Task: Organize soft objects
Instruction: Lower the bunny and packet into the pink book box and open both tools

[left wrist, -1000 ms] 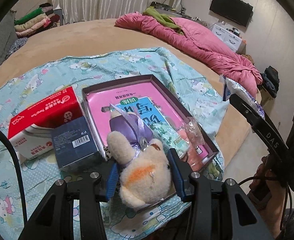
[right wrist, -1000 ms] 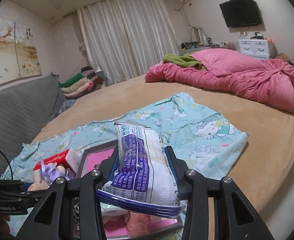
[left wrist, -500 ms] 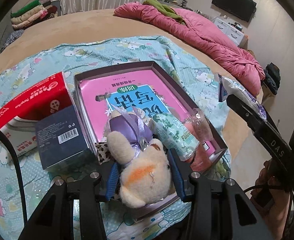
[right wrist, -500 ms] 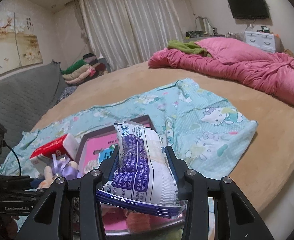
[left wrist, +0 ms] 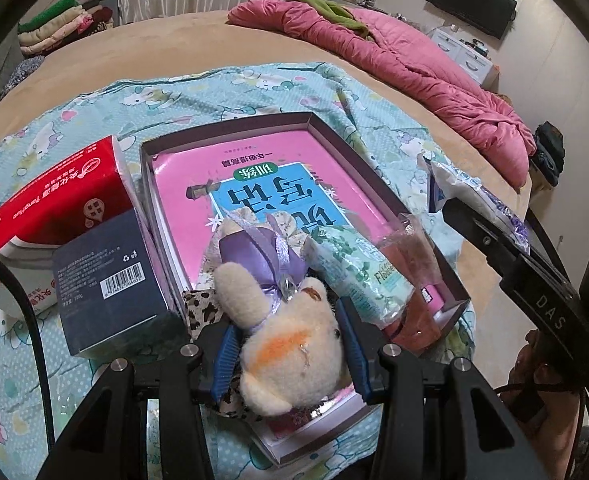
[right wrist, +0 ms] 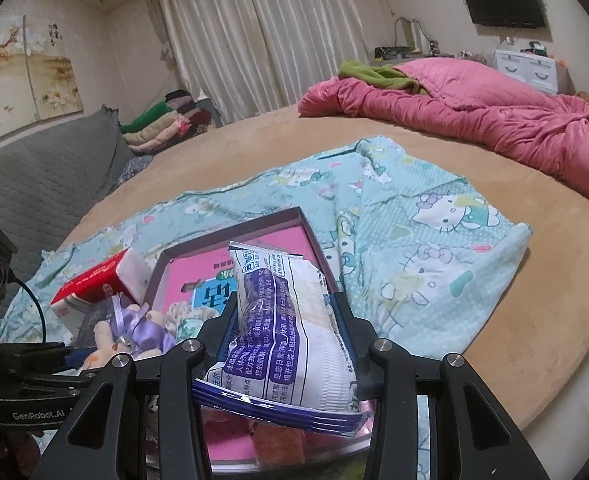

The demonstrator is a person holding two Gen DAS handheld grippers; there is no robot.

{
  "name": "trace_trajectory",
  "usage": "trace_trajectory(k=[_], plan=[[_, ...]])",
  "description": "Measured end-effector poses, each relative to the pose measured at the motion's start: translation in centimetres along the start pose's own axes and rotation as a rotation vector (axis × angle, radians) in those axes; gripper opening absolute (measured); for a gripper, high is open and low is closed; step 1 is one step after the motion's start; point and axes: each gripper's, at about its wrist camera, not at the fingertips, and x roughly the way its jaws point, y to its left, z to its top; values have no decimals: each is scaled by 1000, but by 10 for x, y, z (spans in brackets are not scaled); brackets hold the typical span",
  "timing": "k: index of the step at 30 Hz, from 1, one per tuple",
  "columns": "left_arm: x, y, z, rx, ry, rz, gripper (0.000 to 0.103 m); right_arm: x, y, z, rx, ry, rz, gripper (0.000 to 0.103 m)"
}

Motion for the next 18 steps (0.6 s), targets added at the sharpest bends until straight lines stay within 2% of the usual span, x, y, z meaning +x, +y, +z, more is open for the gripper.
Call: trace_trajectory(k=[18], plan=[[13, 9, 5, -20, 13, -2, 47, 33, 12, -15, -18, 118, 56, 46]])
